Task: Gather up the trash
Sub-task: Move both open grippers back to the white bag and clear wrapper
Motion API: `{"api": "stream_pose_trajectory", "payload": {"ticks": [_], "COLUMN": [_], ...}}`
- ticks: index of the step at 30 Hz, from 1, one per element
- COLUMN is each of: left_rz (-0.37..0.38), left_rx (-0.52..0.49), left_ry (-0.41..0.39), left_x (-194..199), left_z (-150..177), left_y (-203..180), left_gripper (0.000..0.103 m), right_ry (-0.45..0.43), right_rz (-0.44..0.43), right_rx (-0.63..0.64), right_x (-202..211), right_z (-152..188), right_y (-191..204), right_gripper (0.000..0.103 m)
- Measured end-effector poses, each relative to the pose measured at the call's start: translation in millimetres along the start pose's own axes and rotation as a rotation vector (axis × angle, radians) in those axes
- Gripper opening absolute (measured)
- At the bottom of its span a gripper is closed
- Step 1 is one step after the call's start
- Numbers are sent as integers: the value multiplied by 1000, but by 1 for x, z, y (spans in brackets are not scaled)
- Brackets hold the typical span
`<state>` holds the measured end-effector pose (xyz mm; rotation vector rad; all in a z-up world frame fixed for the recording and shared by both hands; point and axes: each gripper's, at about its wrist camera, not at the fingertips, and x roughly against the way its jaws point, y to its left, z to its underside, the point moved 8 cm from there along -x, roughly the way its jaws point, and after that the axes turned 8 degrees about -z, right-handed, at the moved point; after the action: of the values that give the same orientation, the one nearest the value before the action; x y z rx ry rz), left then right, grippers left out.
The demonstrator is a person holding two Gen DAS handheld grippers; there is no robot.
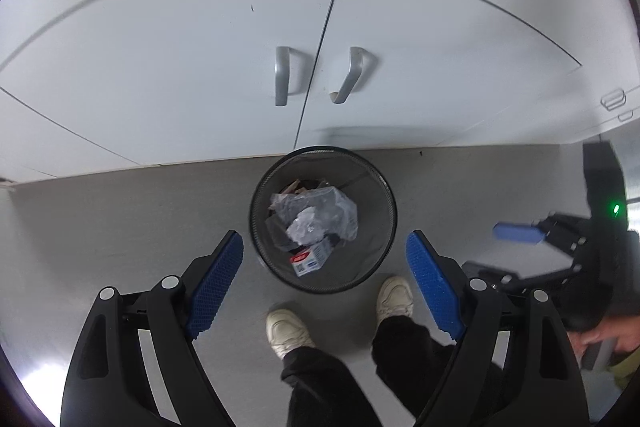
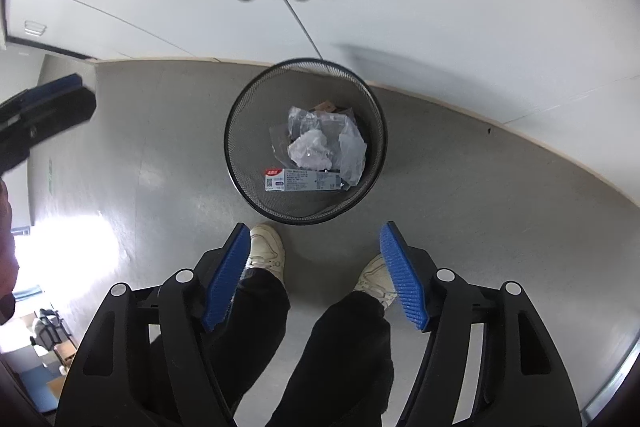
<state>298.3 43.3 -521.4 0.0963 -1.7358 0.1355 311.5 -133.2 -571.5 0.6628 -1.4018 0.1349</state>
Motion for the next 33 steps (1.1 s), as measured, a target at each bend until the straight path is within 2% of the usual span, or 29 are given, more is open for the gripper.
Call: {"api": "stream_pose_trajectory", "payload": {"ticks": [6,12,16,23,28,33], "left_rz": [-69,-83,-71,-25,-56,-50], "left_rx": [-27,-9,23,88,59,106], "left_ry": [-17,-51,-75,-101,-170,-215], "left_x": [64,119,147,215,271,326], "left_z": [-7,-20,-24,-32,-55,-76], "left_y": [8,0,-8,-21,-19,-6], "left_gripper": [84,85,85,85,85,85], "right_ry": [-63,-135,-157,-250,-342,-443], "right_rz": [28,50,48,69,84,93], "right_rx": [40,47,52,78,57,48], "right_x": [68,132,165,246,314,372], "right_z": [-1,1,6,4,-7,-30], "right_y": [18,32,37,53,56,65], "right_gripper": [75,86,89,91,91,91]}}
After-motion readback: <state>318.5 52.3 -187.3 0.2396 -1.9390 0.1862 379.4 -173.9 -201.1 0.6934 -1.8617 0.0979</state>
